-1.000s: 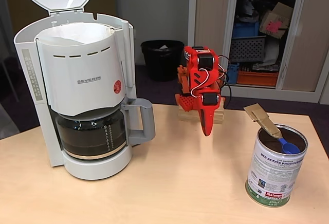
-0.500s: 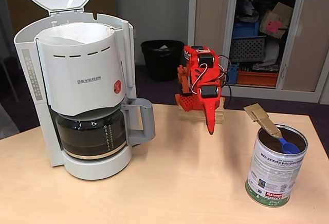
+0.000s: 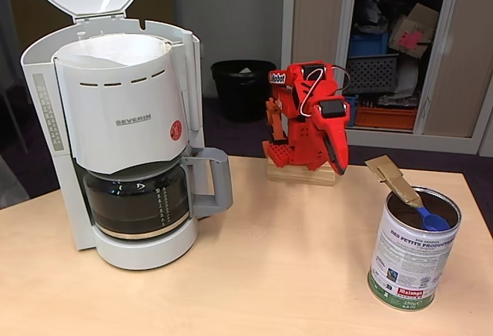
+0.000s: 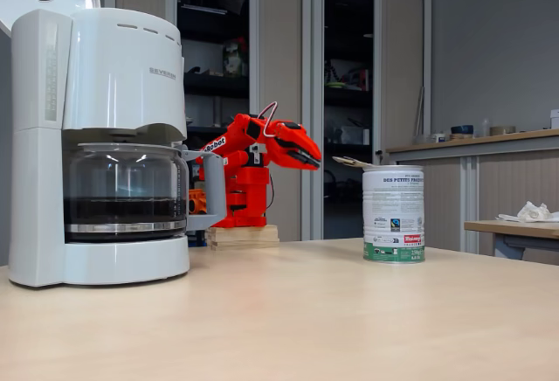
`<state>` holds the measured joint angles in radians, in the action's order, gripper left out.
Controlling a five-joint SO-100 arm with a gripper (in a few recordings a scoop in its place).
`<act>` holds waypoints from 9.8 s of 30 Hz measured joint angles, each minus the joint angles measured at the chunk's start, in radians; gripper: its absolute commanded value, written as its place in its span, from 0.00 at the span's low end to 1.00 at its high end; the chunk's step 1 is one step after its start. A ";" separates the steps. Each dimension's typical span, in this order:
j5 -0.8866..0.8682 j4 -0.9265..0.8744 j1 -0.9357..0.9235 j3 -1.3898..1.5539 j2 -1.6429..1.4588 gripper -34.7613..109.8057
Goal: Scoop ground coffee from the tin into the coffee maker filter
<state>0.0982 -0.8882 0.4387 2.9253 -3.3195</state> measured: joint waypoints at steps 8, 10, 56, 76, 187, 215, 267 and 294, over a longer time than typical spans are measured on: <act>0.092 0.044 0.120 -0.002 -0.005 0.40; 0.077 0.044 0.147 -0.002 -0.005 0.40; -0.118 -0.100 0.282 0.043 -0.057 0.43; -0.107 0.067 0.288 -0.153 0.357 0.42; 0.653 -0.091 0.124 -0.701 0.907 0.24; 0.957 -0.402 0.247 -1.002 1.262 0.24; 0.311 -0.673 0.436 -1.508 1.589 0.24; 0.143 -0.284 0.397 -1.500 1.301 0.24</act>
<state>0.2408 -1.1720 0.8360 1.4251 -2.0187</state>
